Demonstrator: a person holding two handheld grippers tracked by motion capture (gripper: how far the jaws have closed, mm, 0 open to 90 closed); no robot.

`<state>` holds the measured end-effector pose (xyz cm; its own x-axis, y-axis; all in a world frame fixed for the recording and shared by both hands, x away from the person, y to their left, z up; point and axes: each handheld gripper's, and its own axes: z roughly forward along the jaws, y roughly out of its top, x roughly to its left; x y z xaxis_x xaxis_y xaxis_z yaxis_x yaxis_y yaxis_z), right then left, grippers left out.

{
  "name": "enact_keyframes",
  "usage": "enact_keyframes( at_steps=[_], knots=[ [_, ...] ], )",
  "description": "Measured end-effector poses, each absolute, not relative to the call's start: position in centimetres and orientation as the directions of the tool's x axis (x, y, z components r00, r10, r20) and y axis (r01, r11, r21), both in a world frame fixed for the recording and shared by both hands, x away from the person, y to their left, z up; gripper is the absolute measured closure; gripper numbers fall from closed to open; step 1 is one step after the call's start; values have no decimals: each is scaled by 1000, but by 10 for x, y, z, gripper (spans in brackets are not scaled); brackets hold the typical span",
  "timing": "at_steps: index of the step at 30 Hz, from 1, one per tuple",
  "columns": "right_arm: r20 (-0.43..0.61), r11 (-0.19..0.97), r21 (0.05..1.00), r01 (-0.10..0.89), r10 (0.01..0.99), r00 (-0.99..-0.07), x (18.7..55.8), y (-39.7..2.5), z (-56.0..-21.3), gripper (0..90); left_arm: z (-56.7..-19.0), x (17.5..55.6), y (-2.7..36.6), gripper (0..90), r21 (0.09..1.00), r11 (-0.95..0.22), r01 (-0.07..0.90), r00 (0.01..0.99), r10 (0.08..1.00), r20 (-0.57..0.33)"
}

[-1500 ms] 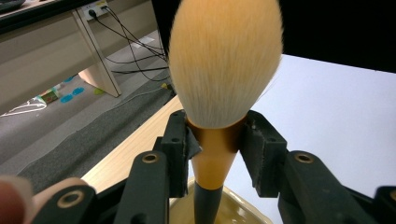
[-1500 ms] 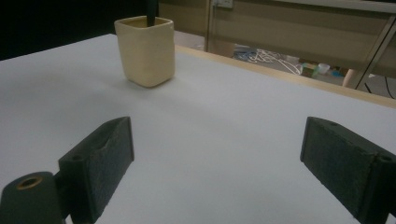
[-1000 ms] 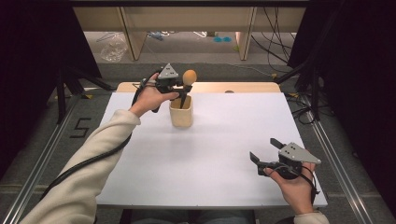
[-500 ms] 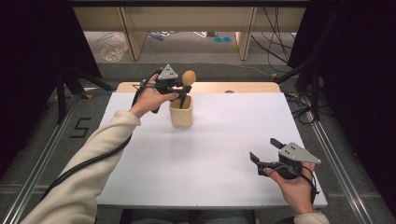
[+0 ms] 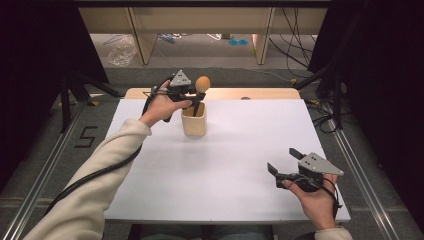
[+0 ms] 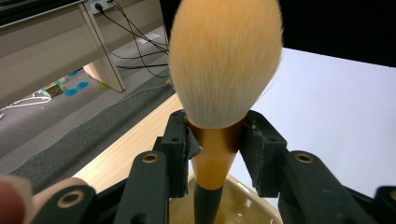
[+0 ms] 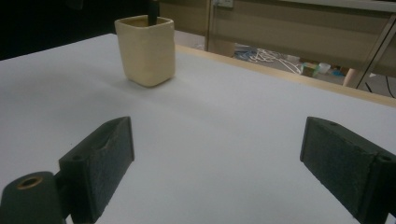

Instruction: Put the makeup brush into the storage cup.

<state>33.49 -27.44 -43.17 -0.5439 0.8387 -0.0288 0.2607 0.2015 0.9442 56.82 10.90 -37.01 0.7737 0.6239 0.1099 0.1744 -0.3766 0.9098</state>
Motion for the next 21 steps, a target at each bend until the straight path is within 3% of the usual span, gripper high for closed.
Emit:
enact_keyframes(
  at_steps=[21],
  knots=[
    [-16, 190, 947, 261, 836, -549, 336, -273, -433, 112, -377, 568, 105, 646, 911, -371, 179, 776, 622, 101]
  ],
)
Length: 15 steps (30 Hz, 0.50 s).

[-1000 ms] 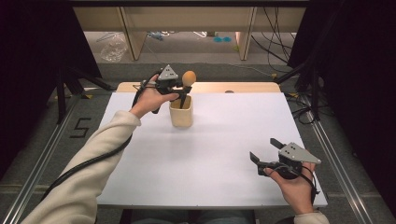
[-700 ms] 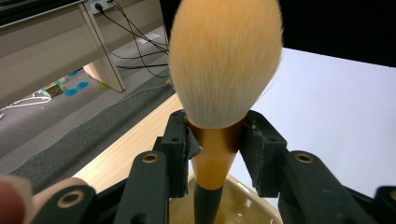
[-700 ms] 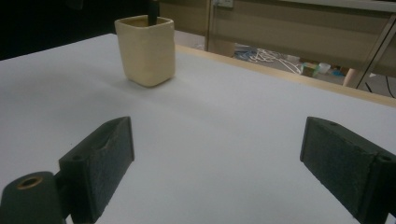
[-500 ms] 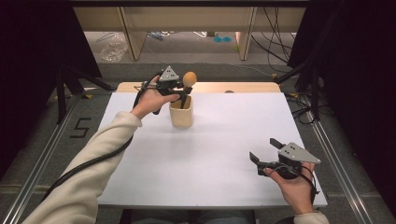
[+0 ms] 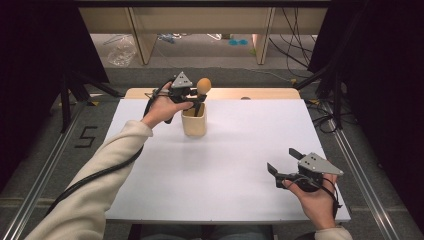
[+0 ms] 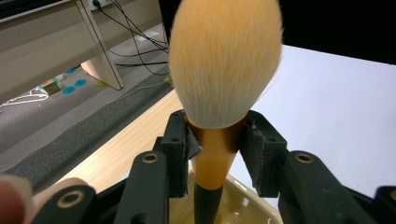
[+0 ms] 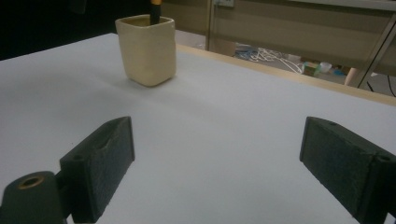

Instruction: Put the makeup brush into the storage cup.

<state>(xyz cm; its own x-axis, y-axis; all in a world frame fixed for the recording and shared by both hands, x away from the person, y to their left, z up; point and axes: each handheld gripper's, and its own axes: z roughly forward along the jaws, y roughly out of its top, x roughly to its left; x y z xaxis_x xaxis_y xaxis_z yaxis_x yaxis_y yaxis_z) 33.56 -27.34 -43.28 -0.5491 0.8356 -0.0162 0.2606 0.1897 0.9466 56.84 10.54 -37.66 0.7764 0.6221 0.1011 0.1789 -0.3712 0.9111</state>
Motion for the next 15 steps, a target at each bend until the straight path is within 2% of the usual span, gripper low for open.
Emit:
enact_keyframes(
  at_steps=[15],
  knots=[
    [-14, 189, 946, 263, 835, -550, 336, -273, -433, 113, -381, 568, 105, 646, 907, -379, 186, 774, 625, 103]
  ],
)
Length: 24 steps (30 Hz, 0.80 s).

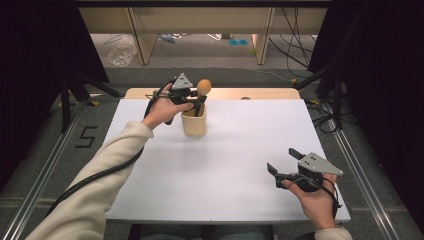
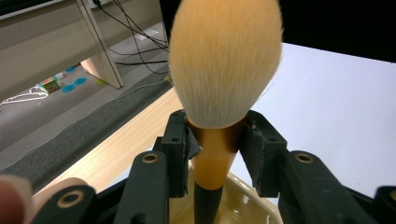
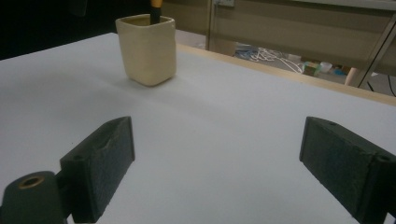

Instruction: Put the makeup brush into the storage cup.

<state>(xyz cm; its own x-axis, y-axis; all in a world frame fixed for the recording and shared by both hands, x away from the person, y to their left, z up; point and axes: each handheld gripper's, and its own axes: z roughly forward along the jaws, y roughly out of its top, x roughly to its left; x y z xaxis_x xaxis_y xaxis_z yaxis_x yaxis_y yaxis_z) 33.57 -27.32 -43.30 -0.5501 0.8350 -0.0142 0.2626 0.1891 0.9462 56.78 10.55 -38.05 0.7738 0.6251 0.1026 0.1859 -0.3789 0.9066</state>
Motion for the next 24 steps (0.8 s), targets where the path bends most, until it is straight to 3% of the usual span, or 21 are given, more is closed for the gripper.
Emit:
enact_keyframes(
  at_steps=[24],
  knots=[
    [-30, 207, 942, 265, 836, -547, 335, -274, -432, 113, -386, 568, 105, 645, 908, -365, 207, 773, 629, 77]
  ],
)
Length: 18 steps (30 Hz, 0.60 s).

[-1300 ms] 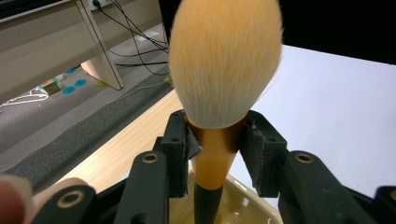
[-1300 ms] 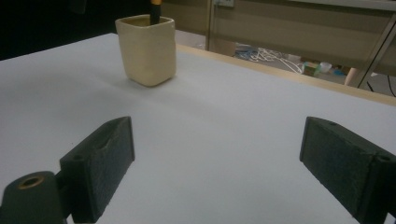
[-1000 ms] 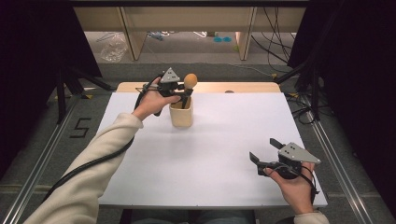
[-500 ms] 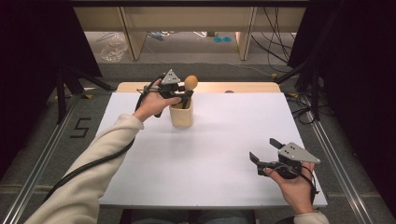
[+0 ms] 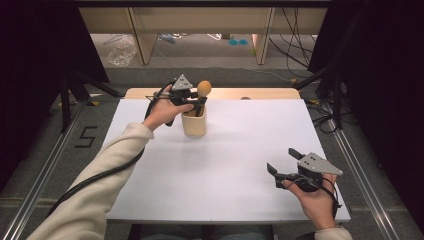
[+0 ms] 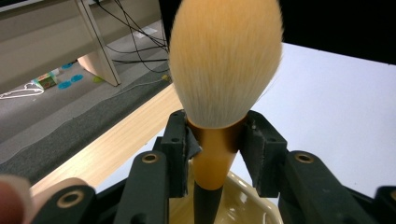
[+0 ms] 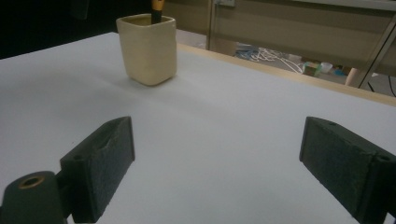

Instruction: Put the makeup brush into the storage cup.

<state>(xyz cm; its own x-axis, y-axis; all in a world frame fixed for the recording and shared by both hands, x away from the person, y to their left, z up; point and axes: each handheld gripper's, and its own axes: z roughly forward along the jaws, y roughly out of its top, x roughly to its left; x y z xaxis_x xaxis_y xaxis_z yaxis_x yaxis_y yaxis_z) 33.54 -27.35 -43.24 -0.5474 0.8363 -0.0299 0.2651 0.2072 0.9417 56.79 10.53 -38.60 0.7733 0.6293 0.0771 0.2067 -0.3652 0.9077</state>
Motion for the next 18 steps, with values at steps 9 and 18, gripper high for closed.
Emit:
enact_keyframes(
  at_steps=[9, 18],
  knots=[
    [-28, 204, 943, 264, 837, -547, 336, -274, -433, 113, -389, 569, 107, 644, 906, -365, 215, 771, 633, 72],
    [-27, 203, 943, 264, 836, -547, 336, -274, -433, 113, -391, 568, 107, 644, 903, -367, 225, 773, 632, 64]
  ],
)
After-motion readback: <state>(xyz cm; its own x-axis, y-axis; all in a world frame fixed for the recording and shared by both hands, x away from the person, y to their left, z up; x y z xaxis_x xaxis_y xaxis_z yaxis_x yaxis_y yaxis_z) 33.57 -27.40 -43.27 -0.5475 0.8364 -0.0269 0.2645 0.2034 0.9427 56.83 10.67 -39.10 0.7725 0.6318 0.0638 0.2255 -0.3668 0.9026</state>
